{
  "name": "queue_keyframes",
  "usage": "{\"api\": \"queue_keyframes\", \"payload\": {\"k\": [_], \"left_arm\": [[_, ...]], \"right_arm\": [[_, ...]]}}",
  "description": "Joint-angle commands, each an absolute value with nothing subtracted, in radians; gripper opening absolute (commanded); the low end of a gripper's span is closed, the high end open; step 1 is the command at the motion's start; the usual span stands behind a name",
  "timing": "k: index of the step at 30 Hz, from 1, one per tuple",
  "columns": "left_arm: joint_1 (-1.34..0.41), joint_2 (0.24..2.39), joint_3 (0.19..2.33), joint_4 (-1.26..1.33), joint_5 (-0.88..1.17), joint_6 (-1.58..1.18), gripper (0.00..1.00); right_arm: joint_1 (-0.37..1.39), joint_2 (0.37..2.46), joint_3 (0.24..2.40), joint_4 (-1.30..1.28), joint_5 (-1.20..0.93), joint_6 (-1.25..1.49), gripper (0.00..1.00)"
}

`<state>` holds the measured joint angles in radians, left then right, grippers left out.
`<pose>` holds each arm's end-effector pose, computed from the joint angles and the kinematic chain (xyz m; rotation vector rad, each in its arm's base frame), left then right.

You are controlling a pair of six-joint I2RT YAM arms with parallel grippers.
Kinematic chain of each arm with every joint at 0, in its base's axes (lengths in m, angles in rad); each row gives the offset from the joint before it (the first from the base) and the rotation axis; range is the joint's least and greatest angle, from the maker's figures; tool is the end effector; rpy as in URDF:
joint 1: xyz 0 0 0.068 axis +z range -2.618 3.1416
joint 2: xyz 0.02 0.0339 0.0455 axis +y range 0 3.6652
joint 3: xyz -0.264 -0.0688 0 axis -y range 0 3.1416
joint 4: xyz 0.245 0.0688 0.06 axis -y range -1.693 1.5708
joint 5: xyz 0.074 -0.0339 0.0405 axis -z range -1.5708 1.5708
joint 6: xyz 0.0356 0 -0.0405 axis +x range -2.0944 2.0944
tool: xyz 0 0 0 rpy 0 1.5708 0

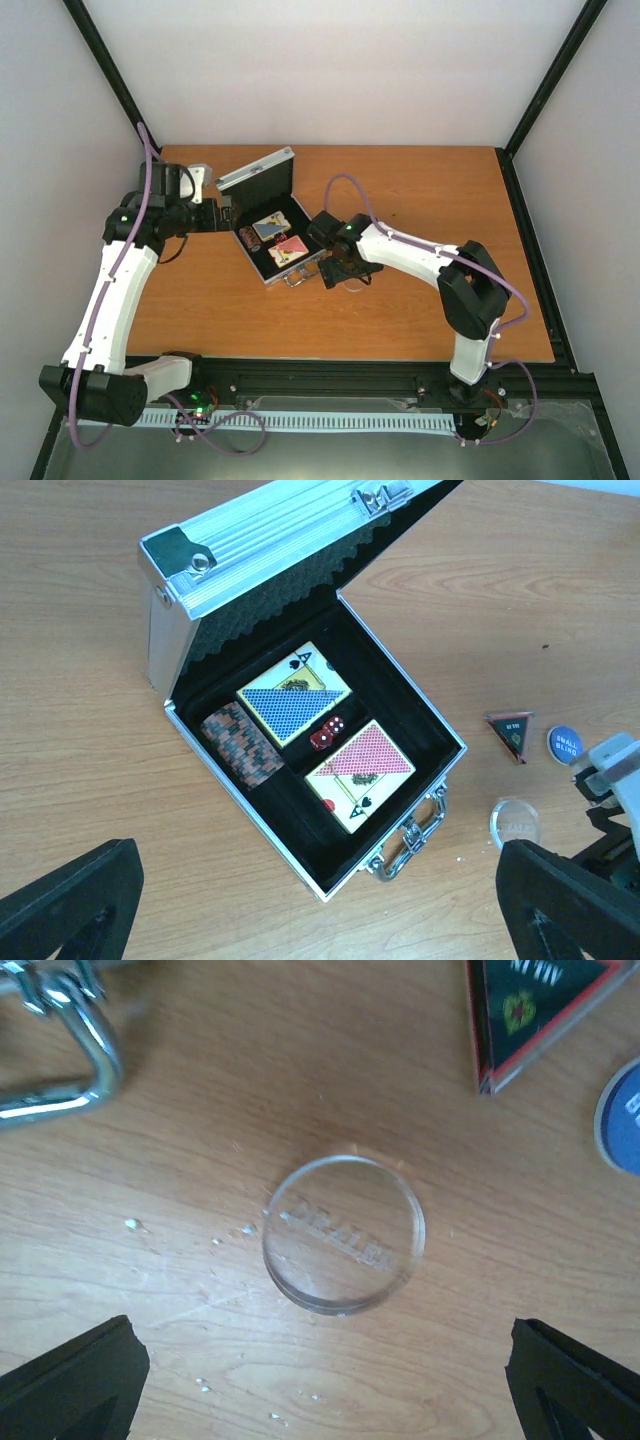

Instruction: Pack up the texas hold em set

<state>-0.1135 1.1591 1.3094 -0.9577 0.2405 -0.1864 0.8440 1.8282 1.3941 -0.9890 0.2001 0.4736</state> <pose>0.2203 -0.0336 0.3730 0.0287 2.3903 -0.4284 0.2383 0.2574 0.2125 -0.5131 2.8556 -0.0989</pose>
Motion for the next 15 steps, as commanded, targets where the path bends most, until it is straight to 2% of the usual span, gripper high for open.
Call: {"api": "queue_keyframes", "payload": {"k": [1,9,15], "left_arm": [[-0.116,1.176,1.321,-0.942,0.264,-0.193,1.0],[-0.116,1.189,1.339,-0.954,0.249,-0.19,1.0],[-0.115,1.194,1.341,-0.956,0.234,-0.187,1.0]], "right_arm": [[0.824,1.853,1.375,-0.982,0.16,0.511,1.0],[0.727,1.906,1.282,-0.858,0.005,0.467,1.0],[0.706,1.96,1.305,-0.851,-0.007,0.409,0.97]]}}
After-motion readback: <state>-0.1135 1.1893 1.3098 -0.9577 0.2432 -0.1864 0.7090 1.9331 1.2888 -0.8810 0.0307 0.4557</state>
